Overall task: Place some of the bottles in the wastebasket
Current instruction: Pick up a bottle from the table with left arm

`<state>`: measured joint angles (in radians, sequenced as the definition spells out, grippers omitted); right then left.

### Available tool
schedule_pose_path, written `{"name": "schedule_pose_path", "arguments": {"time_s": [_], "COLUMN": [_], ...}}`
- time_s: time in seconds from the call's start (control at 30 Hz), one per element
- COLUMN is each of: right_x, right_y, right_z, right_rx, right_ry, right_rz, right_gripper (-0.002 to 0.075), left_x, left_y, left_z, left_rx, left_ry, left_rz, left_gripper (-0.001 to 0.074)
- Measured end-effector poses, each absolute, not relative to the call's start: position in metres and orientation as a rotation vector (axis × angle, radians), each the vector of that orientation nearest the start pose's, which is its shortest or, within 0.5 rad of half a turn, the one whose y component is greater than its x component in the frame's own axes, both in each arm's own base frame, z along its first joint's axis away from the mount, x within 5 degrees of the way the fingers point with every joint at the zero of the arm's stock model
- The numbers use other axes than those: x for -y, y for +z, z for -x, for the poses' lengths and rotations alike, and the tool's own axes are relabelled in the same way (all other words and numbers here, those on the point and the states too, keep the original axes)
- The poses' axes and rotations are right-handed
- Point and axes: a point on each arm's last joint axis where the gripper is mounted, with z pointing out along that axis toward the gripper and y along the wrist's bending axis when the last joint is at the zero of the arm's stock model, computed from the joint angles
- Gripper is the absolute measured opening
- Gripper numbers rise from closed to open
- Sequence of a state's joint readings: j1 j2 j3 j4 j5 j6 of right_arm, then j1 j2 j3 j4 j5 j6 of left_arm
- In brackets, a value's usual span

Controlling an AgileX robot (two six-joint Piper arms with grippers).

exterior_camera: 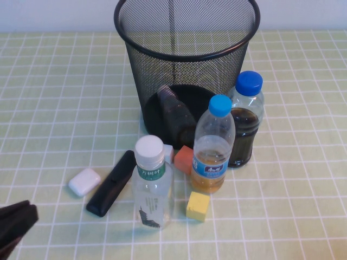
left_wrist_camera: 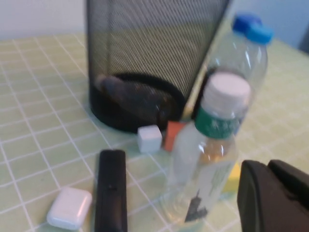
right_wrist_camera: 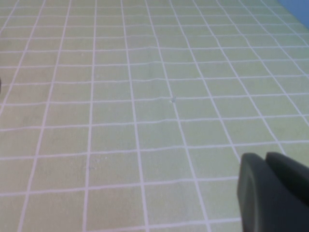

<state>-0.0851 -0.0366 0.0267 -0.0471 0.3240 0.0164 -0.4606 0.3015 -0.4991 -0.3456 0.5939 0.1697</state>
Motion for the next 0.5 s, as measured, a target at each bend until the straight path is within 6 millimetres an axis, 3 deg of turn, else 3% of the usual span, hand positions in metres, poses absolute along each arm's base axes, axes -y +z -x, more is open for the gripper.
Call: {"name": "schedule_pose_path", "arguments": {"time_s": [0.2,0.5], "right_x": [0.006,0.006], "right_y": [0.177,0.177], "right_z": [-0.052,-0.052], "right_rx": [-1.797,-1.797], "right_ry": [-0.095,-0.095], "right_rz": [-0.062,-0.062], "right_gripper": [-0.0007,-0.0007], "left_x": [0.065,0.083], "left_y": [0.306,0.303], "left_z": [-0.072,-0.101], "left_rx": [-1.857,-1.741], "left_ry": [-0.576,-0.570], "left_rz": [-0.613,-0.536], "left_gripper": [-0.0004,-0.0004]}}
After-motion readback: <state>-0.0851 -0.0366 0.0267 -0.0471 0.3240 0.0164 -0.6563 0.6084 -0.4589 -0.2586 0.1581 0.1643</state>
